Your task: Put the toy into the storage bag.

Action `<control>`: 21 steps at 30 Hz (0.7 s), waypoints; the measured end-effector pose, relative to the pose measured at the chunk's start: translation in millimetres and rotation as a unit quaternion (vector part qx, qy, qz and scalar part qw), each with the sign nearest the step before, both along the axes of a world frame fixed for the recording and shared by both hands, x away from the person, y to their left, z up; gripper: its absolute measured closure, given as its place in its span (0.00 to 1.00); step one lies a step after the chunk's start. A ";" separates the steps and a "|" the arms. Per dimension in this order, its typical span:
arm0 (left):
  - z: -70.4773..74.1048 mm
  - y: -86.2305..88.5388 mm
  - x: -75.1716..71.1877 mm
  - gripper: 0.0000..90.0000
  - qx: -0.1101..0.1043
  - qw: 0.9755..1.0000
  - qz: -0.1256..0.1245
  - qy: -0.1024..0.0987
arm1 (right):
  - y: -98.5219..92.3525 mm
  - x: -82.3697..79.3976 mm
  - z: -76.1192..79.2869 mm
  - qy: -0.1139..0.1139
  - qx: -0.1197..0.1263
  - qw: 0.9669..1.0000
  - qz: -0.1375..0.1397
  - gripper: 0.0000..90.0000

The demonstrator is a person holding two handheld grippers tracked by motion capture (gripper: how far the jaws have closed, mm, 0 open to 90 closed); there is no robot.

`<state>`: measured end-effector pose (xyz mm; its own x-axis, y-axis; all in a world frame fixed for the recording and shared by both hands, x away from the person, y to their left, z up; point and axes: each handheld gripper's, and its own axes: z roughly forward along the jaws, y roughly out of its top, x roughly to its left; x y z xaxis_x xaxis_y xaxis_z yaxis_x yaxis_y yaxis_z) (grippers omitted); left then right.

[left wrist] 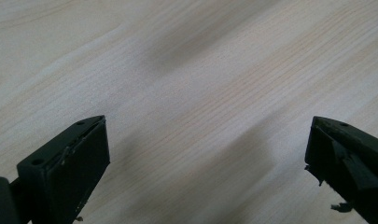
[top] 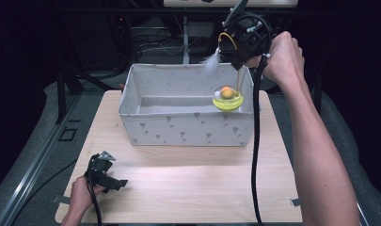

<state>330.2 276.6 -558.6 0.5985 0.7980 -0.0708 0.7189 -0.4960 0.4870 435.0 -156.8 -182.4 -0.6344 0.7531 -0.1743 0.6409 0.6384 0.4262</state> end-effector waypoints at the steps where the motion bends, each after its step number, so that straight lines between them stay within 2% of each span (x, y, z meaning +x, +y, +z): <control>1: 0.4 0.1 0.2 0.00 0.000 1.000 -0.003 0.002 | -1.4 2.4 -1.5 0.002 -0.001 1.000 -0.001 0.98; 7: 0.0 -1.0 0.4 0.00 0.002 1.000 -0.003 -0.002 | -9.0 18.0 -12.2 0.005 0.002 1.000 -0.016 0.98; 9: -0.9 -0.8 0.7 0.00 0.000 1.000 -0.002 0.003 | -12.4 27.0 -20.1 0.007 0.001 1.000 -0.024 0.98; 10: -0.9 -0.8 0.8 0.00 0.000 1.000 -0.005 0.008 | -12.4 27.0 -20.1 0.007 0.001 1.000 -0.024 0.98; 15: -0.8 -0.6 0.7 0.00 0.001 1.000 -0.004 0.001 | -14.6 39.8 -35.5 0.009 0.000 0.999 -0.034 0.98; 21: -1.0 -1.1 1.0 0.00 0.002 1.000 -0.007 0.005 | -14.4 49.2 -48.5 0.011 -0.001 0.999 -0.036 0.98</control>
